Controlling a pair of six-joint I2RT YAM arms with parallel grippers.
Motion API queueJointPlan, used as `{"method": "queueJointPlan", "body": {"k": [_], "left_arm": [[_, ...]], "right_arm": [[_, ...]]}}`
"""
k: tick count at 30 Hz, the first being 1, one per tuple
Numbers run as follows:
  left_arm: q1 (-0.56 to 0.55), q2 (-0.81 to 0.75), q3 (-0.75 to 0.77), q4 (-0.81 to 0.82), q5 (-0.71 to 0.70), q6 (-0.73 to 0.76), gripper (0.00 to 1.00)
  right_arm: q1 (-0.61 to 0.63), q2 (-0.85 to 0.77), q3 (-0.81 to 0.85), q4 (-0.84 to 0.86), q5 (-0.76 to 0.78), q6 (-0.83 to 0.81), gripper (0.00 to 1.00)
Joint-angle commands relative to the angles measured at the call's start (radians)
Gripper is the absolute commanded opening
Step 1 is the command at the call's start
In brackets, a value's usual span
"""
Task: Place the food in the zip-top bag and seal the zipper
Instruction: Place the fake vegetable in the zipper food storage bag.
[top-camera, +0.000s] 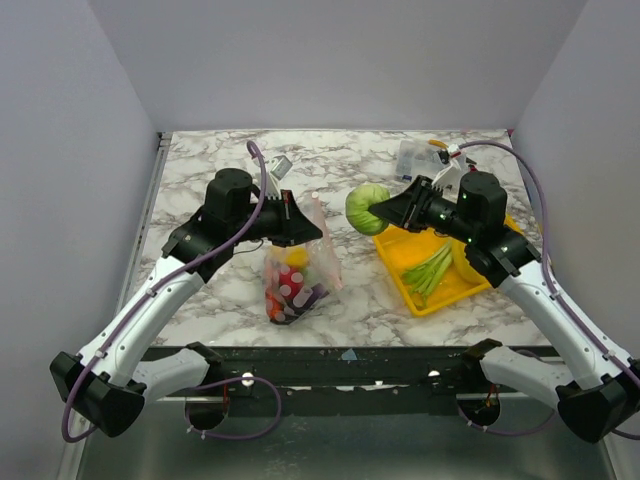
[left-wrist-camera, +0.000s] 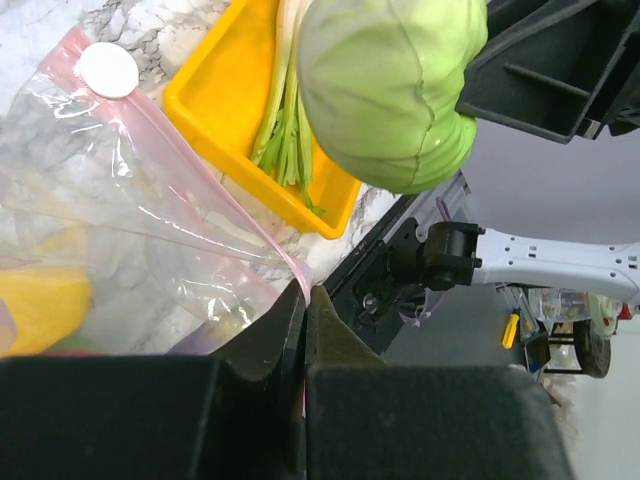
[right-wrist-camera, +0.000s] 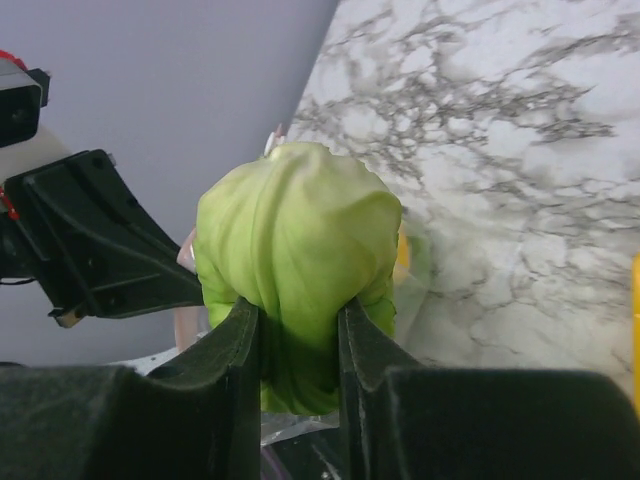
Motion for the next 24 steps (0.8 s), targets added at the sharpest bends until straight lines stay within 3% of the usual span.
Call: {"method": "queueJointPlan", "body": {"k": [1,7,14,18,24], "left_arm": [[-0.003,-0.045,0.008,0.013,0.004,0.018,0.0],[-0.004,-0.084,-0.003,0.037,-0.006,0.015,0.0],[-0.005,-0.09,0.002,0.059,-0.018,-0.007,0.0],[-0.005,-0.085,0.006,0.067,-0.04,-0.053,0.0],[-0.004,-0.133,-0.021,0.075,-0.143,-0.11,0.0]], "right_arm": [[0.04,0.002,-0.048,0.189,-0.124,0.149,0.0],[0.163,0.017,-0.132,0.359,-0.105,0.268,0.0],[0.389,0.086,-0.222,0.47,0.035,0.341,0.0],[0.507,0.116,-0.263,0.497,0.186,0.309,0.0],[0.569,0.102,-0.337,0.547,0.314,0.249,0.0]]}}
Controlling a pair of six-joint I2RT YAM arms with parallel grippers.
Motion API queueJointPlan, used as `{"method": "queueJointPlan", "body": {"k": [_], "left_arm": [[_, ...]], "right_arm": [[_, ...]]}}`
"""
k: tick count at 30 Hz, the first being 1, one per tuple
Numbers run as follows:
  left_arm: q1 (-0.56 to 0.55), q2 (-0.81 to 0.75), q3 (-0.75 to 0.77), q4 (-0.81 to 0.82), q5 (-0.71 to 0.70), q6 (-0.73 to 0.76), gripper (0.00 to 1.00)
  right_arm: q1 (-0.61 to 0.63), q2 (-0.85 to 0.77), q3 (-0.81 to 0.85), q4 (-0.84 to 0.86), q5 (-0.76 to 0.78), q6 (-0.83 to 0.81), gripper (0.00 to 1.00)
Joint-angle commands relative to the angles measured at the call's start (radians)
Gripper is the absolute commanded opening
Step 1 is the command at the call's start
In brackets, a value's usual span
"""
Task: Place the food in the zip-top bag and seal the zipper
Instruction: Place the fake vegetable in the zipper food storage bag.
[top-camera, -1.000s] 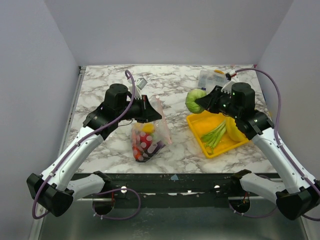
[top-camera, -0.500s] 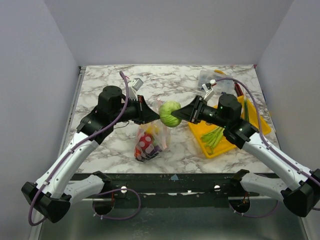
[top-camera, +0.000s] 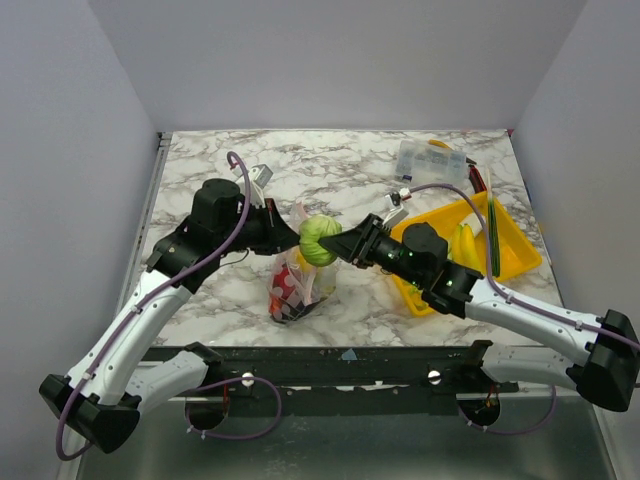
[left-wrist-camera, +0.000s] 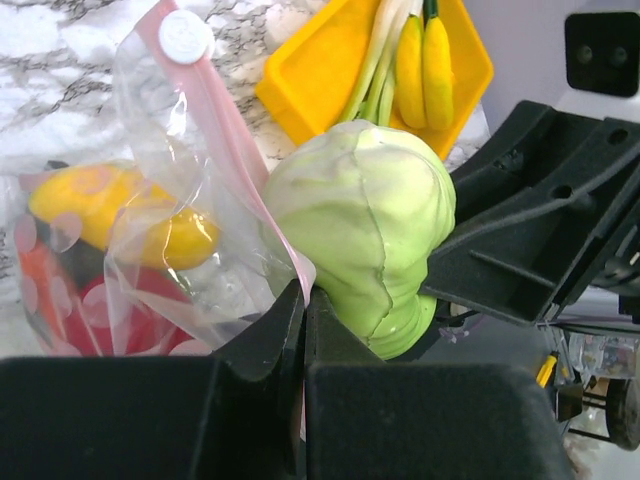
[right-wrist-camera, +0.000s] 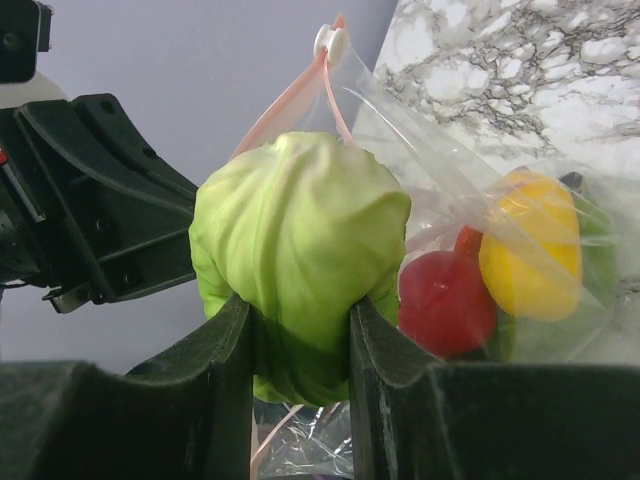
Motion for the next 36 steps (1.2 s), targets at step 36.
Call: {"method": "queueJointPlan", "body": {"k": [36], "left_arm": [[-0.043,-0.027,-0.007,0.174,0.118,-0.111,0.0]], "right_arm": [[0.327,0.256,0.354,-0.323,0.505,-0.694,0.01]]}}
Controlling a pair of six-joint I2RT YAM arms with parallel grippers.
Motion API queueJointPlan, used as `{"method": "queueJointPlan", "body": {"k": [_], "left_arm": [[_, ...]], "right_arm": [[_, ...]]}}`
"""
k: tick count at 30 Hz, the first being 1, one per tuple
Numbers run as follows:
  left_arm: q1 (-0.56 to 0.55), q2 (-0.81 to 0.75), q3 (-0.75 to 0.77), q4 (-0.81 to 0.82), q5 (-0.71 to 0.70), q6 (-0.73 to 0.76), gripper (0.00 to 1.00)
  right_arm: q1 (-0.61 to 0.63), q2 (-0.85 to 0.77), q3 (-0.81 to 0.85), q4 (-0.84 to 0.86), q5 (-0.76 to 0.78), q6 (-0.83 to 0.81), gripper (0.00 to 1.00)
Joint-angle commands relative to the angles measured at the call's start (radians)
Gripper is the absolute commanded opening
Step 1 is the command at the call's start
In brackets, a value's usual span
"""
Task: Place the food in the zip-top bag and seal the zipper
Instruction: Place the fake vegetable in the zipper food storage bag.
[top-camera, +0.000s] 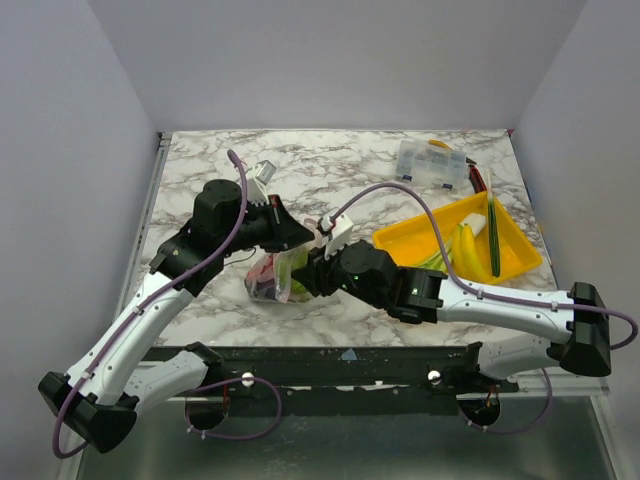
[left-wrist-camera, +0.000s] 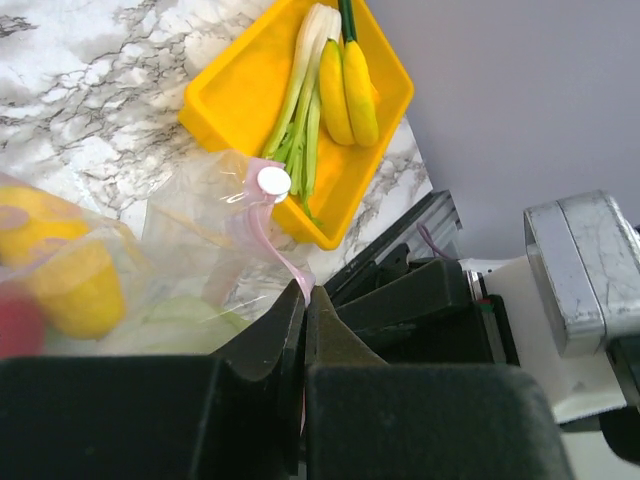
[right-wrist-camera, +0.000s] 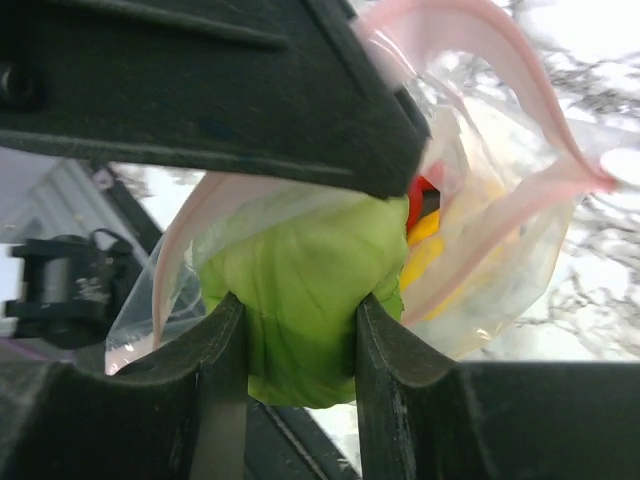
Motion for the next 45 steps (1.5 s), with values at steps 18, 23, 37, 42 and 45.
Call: {"method": "queueJointPlan", "body": {"k": [18,23,37,42,45], "left_arm": [[-0.006,-0.145,-0.109,0.158,-0.046,-0.132,0.0],[-0.006,-0.141,-0.093,0.177,-0.016,-0.153,0.0],[0.013,-0.095,0.014,-0.053,-0.276,-0.139,0.0],[0.027,-0.072,0.03,-0.042,-0.276,-0.122,0.0],[0.031,-0.058,0.044,-0.036,-0.248,-0.111,0.0]], "right_arm": [[-0.028,-0.026,0.055,-0.127,0.386,1.007,0.0],[-0.029,0.136,0.206,-0.393,0.487,0.945,0.01],[-0.032,0.174,0.409,-0.561,0.302,0.473,0.86],[-0.036,0.174,0.53,-0.696,0.151,0.403,0.82],[-0.04,0.142,0.522,-0.722,0.118,0.409,0.78]]}}
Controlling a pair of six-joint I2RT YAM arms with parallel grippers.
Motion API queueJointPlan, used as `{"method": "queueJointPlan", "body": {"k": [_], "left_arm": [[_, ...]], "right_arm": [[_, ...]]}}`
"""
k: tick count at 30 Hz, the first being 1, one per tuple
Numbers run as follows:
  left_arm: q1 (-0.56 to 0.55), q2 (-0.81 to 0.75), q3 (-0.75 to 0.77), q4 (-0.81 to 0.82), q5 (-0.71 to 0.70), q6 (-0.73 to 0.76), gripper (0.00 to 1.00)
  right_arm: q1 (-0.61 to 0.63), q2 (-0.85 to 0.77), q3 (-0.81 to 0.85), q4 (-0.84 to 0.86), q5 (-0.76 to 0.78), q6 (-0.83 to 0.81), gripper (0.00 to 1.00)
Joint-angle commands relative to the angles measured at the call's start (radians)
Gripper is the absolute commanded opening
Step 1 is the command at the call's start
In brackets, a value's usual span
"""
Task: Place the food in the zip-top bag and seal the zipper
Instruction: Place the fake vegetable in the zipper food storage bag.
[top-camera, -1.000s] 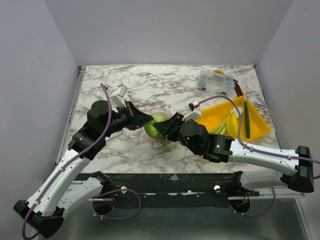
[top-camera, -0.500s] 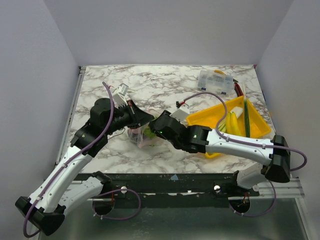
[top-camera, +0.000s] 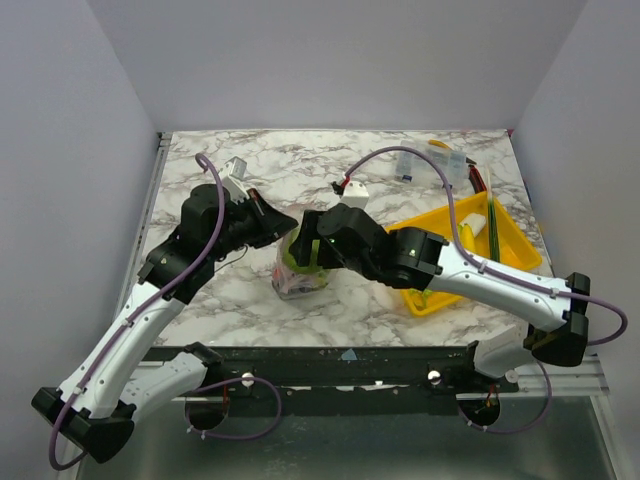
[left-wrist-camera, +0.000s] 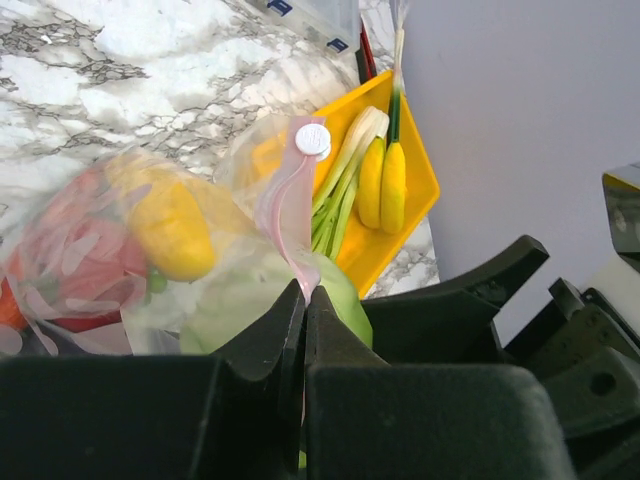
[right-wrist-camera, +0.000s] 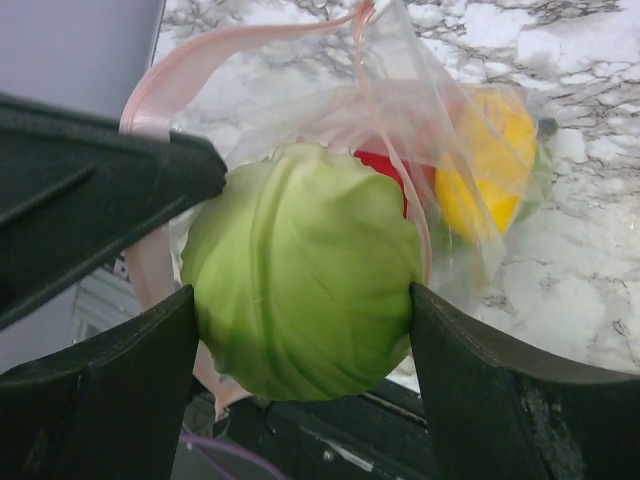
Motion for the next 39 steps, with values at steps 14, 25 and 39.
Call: {"method": "queueJointPlan", "body": {"k": [14,25,39], "left_arm": [[0.025,-0.002,0.029,0.041,0.119,-0.012,0.0],[0.041,-0.011,0.024,0.054,0.135,-0.029,0.0],[0.073,-0.018,0.011,0.06,0.145,-0.043,0.0]], "right_arm": [[-0.044,-0.068,-0.192,0.4,-0.088,-0.041,0.36],[-0.056,0.087,-0.072,0.193,-0.045,-0.098,0.98],[-0.054,0.055,-0.002,0.11,-0.134,-0.237,1.0]]}}
